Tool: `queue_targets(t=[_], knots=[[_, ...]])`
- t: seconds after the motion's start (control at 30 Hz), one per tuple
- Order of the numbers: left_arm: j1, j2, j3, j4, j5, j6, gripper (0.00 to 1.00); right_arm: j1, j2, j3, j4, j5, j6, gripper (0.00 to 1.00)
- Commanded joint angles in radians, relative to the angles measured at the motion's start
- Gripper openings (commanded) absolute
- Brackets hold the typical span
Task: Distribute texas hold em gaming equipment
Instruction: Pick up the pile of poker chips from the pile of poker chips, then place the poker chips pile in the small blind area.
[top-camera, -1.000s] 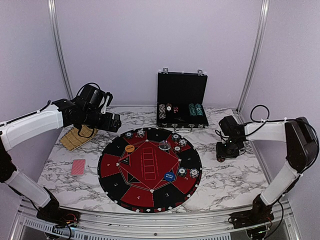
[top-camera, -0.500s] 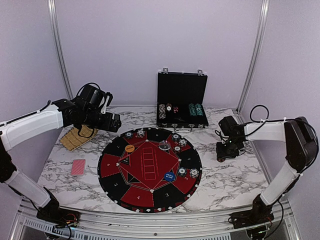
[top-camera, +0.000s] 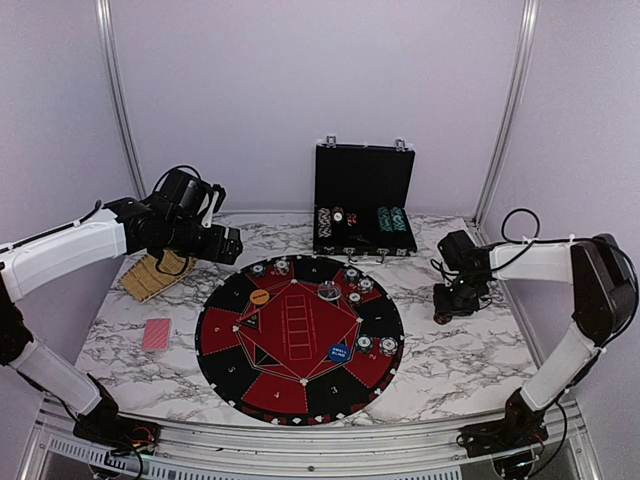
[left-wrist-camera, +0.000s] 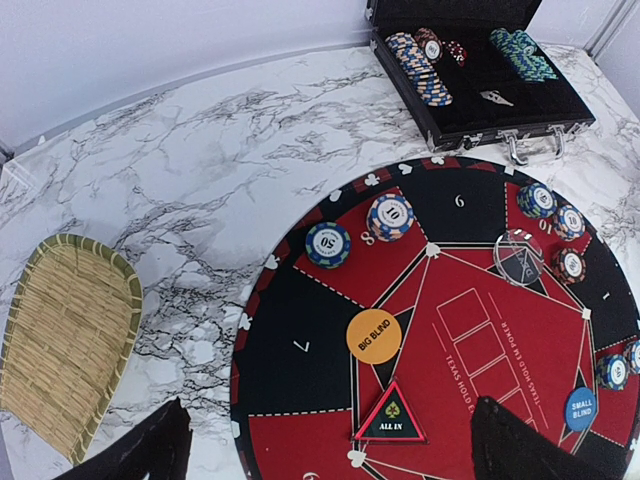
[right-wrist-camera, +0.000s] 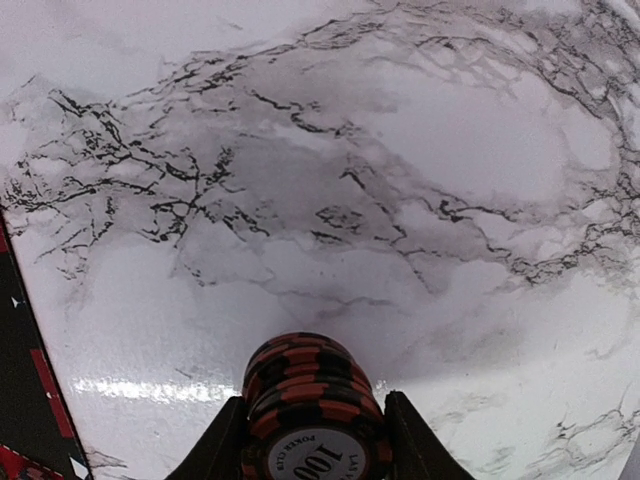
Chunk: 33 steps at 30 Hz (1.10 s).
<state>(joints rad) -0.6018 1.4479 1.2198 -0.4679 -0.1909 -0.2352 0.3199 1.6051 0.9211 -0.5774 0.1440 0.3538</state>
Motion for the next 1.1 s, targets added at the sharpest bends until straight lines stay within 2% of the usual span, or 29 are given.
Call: queue_targets(t=[0.0, 0.23, 0.5, 1.07], knots=[[0.005, 0.007, -0.009, 0.018, 0.007, 0.006, 0.99, -0.004, -0.045, 0.056, -0.031, 0.022, -0.012, 0.27], [0.005, 0.012, -0.010, 0.018, 0.008, 0.006, 0.99, 0.033, -0.072, 0.067, -0.064, 0.028, -0.002, 0.26], [0.005, 0.020, -0.010, 0.016, 0.016, 0.005, 0.99, 0.160, -0.110, 0.081, -0.123, 0.039, 0.054, 0.26], [0.005, 0.031, -0.006, 0.011, 0.019, -0.002, 0.99, 0.613, -0.137, 0.099, -0.186, 0.079, 0.312, 0.26]])
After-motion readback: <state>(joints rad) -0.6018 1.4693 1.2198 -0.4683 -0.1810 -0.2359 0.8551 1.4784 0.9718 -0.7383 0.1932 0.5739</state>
